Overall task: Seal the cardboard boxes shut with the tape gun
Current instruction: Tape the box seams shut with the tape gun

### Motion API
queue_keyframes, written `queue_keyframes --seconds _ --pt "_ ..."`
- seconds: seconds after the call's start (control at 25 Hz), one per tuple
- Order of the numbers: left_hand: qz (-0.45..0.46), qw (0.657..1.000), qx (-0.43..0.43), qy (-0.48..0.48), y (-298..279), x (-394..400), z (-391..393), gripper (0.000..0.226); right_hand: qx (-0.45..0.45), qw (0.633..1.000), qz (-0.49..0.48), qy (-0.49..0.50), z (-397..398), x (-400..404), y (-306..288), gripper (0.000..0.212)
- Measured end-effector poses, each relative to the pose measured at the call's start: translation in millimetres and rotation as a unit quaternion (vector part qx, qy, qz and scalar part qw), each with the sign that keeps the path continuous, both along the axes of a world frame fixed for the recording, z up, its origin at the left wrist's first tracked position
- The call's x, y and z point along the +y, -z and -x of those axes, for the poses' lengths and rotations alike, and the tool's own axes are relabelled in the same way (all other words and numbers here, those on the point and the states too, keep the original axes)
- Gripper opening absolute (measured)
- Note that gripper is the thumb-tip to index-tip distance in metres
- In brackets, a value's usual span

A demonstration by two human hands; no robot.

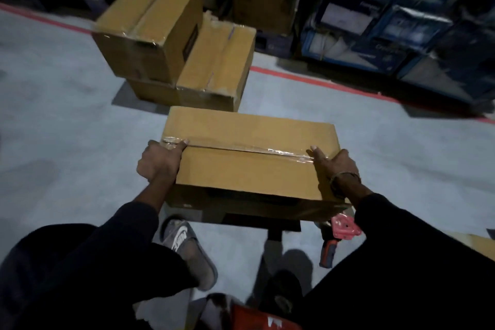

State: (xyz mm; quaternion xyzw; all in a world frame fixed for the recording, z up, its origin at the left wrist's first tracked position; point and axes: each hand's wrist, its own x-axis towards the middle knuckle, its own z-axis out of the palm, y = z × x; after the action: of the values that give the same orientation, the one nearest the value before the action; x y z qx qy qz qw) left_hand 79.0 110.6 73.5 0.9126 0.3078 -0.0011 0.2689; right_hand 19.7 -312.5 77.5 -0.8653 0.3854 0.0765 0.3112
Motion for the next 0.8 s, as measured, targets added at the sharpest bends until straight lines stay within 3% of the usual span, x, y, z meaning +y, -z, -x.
queue_keyframes --seconds 0.2,0.36,0.52,0.68,0.8 --pt "0.052 0.998 -0.021 -0.015 -42.4 -11.3 -14.5 0.094 -0.044 0.998 0.024 -0.025 -24.5 -14.2 -33.7 0.148" --pt "0.064 0.997 0.002 -0.031 -28.7 -25.5 -46.0 0.118 -0.060 0.997 0.033 -0.018 -61.7 -18.4 -24.7 0.120" --pt "0.067 0.994 0.010 -0.085 38.7 -34.2 -109.0 0.121 -0.083 0.997 0.007 -0.007 -146.1 -23.7 40.9 0.088" --pt "0.083 0.989 0.024 -0.123 80.1 -44.6 -137.0 0.116 -0.120 0.992 0.041 0.005 -187.8 -37.3 76.6 0.091" --pt "0.098 0.984 0.072 -0.130 69.4 -47.1 -122.7 0.107 -0.075 0.996 0.053 -0.004 -168.4 -39.9 66.6 0.098"
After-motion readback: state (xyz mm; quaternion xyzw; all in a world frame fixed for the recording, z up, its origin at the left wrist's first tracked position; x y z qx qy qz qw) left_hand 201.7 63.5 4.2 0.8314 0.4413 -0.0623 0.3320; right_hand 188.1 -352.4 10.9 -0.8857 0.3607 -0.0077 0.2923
